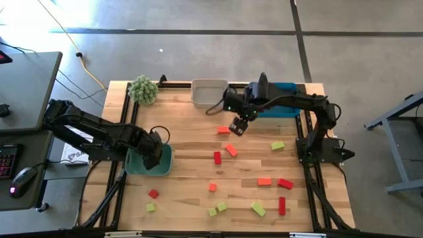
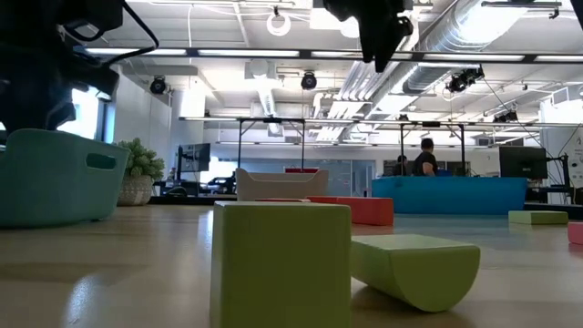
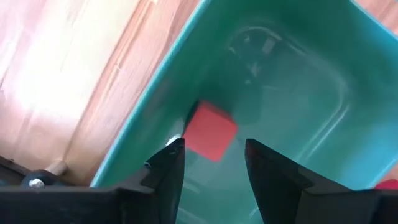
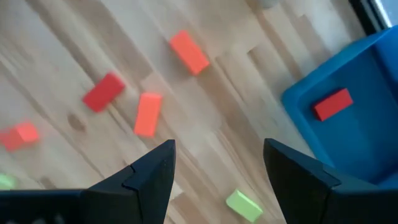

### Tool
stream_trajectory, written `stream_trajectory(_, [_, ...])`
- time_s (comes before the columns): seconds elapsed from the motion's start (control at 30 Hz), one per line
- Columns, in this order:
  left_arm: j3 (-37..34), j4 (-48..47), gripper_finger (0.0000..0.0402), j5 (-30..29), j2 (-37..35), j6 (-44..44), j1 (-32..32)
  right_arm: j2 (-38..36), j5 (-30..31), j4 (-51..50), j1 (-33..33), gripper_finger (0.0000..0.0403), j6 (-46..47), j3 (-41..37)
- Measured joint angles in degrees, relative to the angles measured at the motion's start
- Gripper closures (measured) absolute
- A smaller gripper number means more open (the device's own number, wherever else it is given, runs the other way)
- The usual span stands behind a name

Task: Sort & place blocks by color
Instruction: Put the green block into the gray bin

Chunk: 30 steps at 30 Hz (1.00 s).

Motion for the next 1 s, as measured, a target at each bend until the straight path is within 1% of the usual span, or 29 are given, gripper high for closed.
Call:
stream_trajectory(0.17, [1.79, -0.32, 0.0244, 0.36, -0.66, 4.90, 1.71, 0.02, 0.16, -0.03, 3.03, 0.0171, -1.68, -6.18])
stream_trajectory(0.23, [2.57, -0.36, 0.0244, 0.39, -1.29, 6.51, 2.38, 0.02, -1.55, -0.01, 4.12, 0.0171, -1.50, -8.91])
stream_trajectory(0.3, [3.27, -0.34, 0.0244, 0.37, -1.99, 7.41, 2.99, 0.02, -4.48, 0.01, 5.13, 0.0171, 0.05, -11.60])
stream_trajectory(0.47, [4.05, -0.58, 0.0243, 0.38, -4.42, 8.41, 4.14, 0.02, -11.81, 0.27, 8.82, 0.0171, 6.73, -17.89])
stream_trajectory(0.63, [4.05, -0.50, 0.0243, 0.24, -7.03, 7.42, 4.82, 0.02, -17.99, 3.22, 14.19, 0.0171, 14.88, -22.36])
stream_trajectory(0.77, [4.05, -0.43, 0.0243, -0.77, -8.48, 6.38, 5.32, 0.02, -20.22, 5.74, 19.29, 0.0171, 22.24, -24.02])
stream_trajectory(1.0, [4.05, -0.32, 0.0243, -1.62, -9.14, 4.35, 6.33, 0.02, -20.13, 12.82, 27.67, 0.0171, 33.56, -24.10])
